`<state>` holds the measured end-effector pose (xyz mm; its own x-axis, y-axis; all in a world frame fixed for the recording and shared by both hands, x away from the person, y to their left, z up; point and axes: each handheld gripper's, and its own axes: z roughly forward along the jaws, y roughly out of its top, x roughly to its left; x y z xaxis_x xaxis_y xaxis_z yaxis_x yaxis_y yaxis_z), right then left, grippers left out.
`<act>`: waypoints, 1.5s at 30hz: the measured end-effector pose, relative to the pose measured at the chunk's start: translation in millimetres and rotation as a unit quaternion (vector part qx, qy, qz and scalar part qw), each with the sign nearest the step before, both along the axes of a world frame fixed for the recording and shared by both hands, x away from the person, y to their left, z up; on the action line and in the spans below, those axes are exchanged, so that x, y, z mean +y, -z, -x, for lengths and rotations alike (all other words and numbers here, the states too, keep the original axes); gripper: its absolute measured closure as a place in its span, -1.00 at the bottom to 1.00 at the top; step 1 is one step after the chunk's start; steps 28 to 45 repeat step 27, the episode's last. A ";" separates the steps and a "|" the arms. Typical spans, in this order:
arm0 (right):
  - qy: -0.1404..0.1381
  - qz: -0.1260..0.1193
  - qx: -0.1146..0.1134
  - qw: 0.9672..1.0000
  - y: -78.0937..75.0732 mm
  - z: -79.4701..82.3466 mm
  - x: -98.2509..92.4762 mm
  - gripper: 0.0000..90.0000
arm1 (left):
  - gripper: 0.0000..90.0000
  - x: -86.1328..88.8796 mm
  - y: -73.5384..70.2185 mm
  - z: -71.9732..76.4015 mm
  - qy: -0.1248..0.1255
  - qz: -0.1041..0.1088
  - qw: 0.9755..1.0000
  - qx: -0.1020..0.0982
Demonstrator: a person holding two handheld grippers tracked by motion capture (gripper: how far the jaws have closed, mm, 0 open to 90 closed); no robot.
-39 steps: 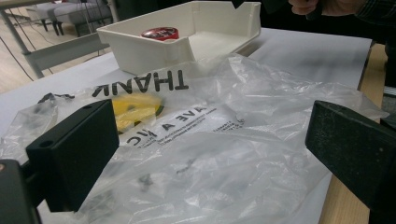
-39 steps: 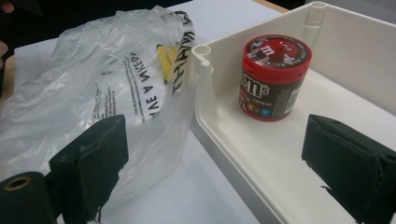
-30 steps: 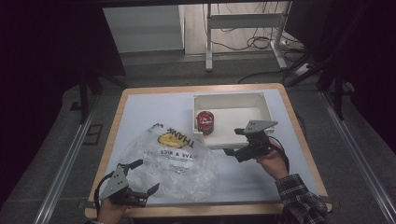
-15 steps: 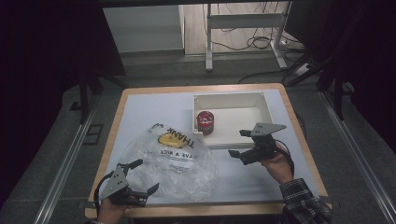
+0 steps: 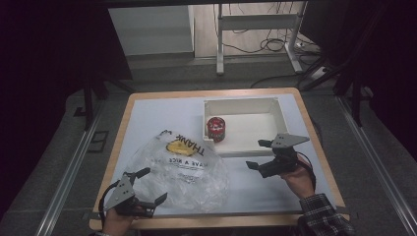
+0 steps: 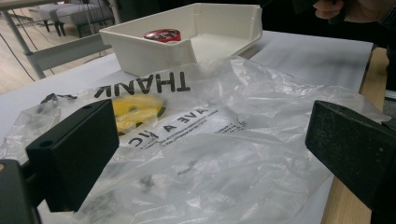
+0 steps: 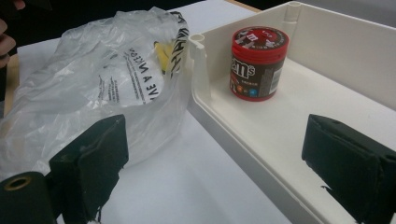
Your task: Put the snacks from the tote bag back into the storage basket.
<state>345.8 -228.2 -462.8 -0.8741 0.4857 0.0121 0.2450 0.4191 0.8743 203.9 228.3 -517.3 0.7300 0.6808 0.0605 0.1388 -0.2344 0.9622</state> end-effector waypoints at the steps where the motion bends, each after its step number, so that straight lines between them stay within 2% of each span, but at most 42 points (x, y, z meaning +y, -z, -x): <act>1: 0.000 0.001 -0.001 1.000 1.1 2.0 -3.4 -0.83 | -0.94 0.0 0.0 0.0 0.000 0.000 1.000 0.000; 13: 0.013 0.004 0.000 1.000 8.1 9.8 -19.8 -0.83 | -0.94 -0.2 0.2 -0.1 0.000 0.000 1.000 0.001; 24: 0.026 0.016 0.018 0.999 17.8 14.2 -32.0 -0.83 | -0.94 -0.6 0.3 -0.3 0.000 -0.001 1.000 0.001; 27: 0.030 0.022 0.025 0.999 19.9 14.5 -33.7 -0.83 | -0.94 -0.6 0.1 -0.5 0.000 -0.001 1.000 0.001; 45: 0.030 0.022 0.025 0.999 19.9 14.5 -33.7 -0.83 | -0.94 -0.6 0.1 -0.5 0.000 -0.001 1.000 0.001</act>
